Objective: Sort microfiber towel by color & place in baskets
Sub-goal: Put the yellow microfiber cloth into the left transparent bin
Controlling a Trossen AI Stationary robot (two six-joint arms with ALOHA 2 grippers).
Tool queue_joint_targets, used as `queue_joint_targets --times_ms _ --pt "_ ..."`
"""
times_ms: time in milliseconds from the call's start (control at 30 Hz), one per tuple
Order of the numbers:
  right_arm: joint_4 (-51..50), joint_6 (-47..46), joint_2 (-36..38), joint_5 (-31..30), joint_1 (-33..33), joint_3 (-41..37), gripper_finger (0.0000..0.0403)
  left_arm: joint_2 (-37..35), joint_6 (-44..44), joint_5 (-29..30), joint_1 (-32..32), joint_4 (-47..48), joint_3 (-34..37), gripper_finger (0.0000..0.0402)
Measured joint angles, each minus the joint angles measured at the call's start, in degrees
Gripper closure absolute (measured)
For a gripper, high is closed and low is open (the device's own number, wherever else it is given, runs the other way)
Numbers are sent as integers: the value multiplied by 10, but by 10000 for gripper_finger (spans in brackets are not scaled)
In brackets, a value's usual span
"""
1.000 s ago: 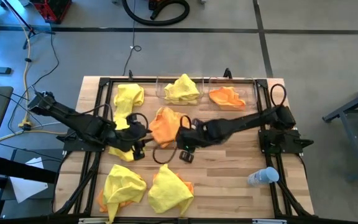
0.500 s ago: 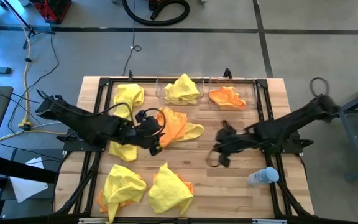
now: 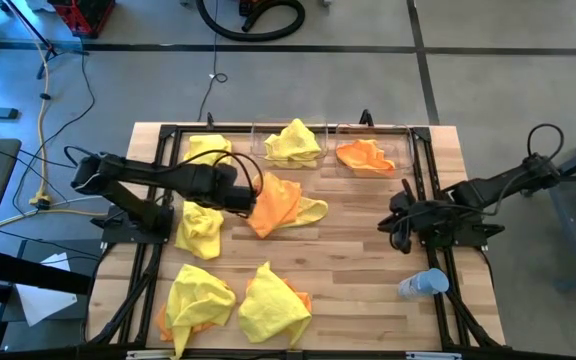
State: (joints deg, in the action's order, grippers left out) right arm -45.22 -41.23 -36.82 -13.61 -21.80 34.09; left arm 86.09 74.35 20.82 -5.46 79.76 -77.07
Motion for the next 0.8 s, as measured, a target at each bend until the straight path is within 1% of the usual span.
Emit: queue_joint_targets --times_ms 67,167,267,367,567,800 --pt "-35 23 12 -2 0 -2 350 -1 10 -15 3 -3 19 268" --pt "-64 16 20 -3 0 -2 350 0 21 -49 6 -9 61 268" --pt "-63 -14 21 -3 0 -2 350 -1 35 -87 6 -64 116 268" --pt "-64 -18 20 -3 0 -2 350 -7 65 -105 2 -119 168 268" --pt "-64 -18 20 -3 0 -2 350 -6 149 -162 1 -155 267 268" --pt "-64 -18 20 -3 0 -2 350 -9 172 -191 -3 -326 383 268"
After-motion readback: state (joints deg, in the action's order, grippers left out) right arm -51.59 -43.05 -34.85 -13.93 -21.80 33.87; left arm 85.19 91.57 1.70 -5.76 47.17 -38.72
